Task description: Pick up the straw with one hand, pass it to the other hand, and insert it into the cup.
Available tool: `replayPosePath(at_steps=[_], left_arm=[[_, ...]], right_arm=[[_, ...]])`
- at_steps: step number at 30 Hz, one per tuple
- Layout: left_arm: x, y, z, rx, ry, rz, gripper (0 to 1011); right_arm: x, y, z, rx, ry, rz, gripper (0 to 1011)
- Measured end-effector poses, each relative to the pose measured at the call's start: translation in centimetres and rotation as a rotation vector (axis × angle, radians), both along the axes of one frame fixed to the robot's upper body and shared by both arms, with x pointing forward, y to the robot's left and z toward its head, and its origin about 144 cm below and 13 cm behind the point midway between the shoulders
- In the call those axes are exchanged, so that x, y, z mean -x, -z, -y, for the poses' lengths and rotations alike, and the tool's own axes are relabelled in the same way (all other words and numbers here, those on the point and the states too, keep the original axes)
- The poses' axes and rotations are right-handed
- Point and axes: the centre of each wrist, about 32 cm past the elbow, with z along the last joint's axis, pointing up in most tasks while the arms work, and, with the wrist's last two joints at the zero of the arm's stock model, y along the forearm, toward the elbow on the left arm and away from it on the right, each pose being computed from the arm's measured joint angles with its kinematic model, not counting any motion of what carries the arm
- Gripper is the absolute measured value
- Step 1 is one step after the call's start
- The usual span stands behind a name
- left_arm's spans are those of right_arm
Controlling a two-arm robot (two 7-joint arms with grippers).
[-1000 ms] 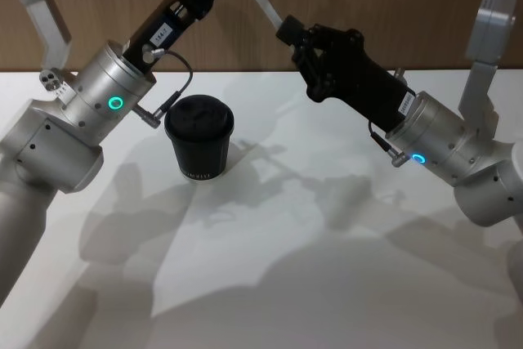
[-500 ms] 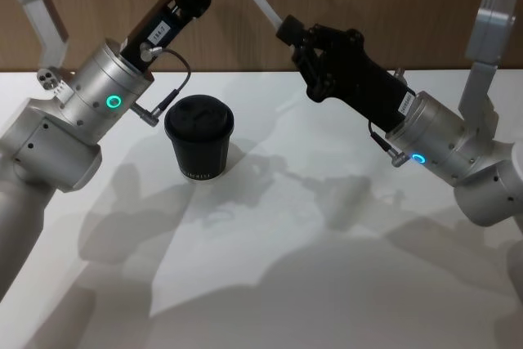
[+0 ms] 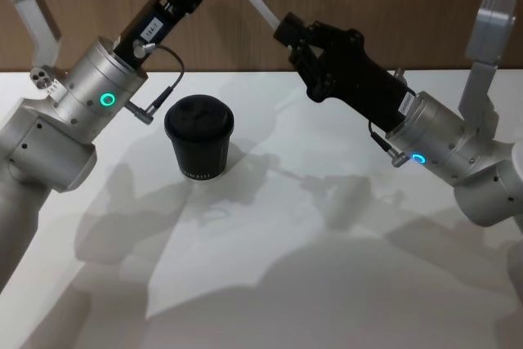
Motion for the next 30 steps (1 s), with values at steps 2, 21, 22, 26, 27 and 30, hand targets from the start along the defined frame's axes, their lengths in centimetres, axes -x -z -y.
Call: replayPosePath(at_steps=[2,21,22,26,27,30], left_arm=[[0.0,0.0,-0.1,0.000,-0.003,-0.003,5],[0.8,-0.7,-1.4,-0.099,-0.105,0.036,4],[0.9,-0.9,-1.6,-0.118,-0.120,0.044,5],[1.4,-1.3,-2.2,-0.163,-0.154,0.064,5],[1.5,-1.4,-2.3,-0.176,-0.163,0.070,6],[2.0,-1.9,-2.9,-0.217,-0.193,0.086,5]], right_arm=[[0.0,0.0,0.0,0.000,0.000,0.000,145],[0.0,0.0,0.0,0.000,0.000,0.000,752],[0.0,0.0,0.0,0.000,0.000,0.000,765],[0.0,0.0,0.0,0.000,0.000,0.000,878],[0.0,0.0,0.0,0.000,0.000,0.000,892],[0.0,0.0,0.0,0.000,0.000,0.000,973]])
